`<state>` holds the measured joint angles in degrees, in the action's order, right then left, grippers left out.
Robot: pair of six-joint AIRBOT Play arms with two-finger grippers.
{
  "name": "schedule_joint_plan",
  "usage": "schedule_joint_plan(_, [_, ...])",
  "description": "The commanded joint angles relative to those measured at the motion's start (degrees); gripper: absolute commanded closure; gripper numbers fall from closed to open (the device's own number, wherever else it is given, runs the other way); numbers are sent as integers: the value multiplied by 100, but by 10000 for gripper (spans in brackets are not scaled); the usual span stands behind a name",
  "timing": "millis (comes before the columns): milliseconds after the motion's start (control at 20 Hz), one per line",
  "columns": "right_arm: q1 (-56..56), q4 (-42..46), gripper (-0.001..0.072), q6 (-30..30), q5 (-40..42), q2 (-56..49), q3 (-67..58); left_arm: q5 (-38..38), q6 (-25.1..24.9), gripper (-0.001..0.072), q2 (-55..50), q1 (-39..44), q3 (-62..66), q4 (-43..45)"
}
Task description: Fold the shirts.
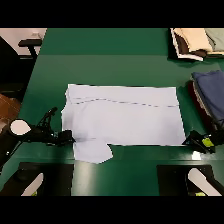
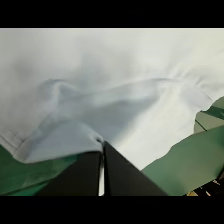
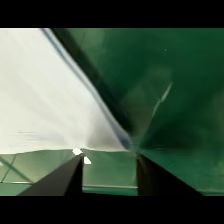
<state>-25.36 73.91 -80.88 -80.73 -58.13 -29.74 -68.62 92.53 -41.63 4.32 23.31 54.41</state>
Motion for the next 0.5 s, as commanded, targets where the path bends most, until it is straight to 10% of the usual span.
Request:
schedule_joint_plan(0, [330, -229, 422, 9, 590, 2, 79, -9, -13, 682, 2, 0, 7, 9])
schedule_joint_plan(150, [680, -210, 664, 9, 667, 4, -238, -197, -146, 684, 4, 0, 22, 90])
schedule_joint_plan(450, [1043, -170, 694, 11, 46, 4, -1029, -743, -101, 685, 151, 0, 815, 575])
